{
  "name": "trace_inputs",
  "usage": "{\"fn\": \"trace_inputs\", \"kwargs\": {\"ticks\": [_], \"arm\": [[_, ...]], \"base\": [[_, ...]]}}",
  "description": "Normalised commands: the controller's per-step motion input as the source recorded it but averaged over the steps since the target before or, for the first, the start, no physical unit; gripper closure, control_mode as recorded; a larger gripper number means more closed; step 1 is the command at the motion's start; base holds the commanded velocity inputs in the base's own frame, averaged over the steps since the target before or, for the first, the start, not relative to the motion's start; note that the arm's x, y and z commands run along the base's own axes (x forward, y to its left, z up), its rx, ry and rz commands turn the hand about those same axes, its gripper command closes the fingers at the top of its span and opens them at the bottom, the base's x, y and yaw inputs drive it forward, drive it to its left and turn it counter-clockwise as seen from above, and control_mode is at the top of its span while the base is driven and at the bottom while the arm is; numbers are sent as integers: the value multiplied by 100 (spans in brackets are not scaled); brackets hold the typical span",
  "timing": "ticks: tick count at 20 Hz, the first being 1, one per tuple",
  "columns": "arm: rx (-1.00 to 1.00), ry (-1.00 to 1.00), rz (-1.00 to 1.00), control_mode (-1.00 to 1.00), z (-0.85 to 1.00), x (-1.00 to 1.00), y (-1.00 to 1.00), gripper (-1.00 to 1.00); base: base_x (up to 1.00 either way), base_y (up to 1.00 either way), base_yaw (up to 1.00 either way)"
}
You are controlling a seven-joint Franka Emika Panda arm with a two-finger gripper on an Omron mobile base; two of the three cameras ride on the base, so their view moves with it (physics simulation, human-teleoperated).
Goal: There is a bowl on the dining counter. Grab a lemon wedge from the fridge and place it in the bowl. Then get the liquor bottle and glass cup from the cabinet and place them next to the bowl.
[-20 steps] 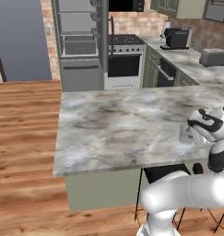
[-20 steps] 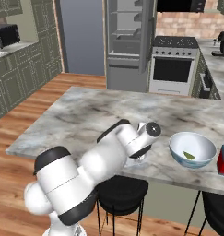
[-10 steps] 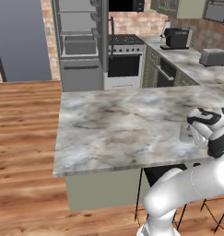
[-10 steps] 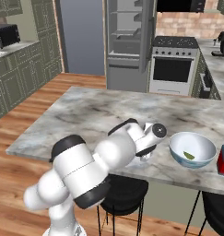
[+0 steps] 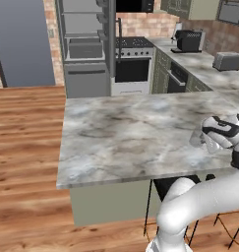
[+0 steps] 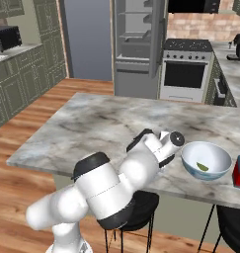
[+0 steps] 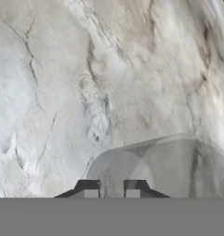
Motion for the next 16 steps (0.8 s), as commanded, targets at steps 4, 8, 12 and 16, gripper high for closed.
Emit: {"fn": "trace_inputs", "kwargs": {"ticks": [4,8,12,16], "arm": [[0,0,0,-100,-44,0,0,-100],[0,1,0,-100,-3,-1,1,-100],[0,2,0,-100,41,-22,0,-100],[0,0,0,-100,69,-30,0,-100]], "base": [[0,0,0],[0,0,0],[0,0,0],[0,0,0]]}}
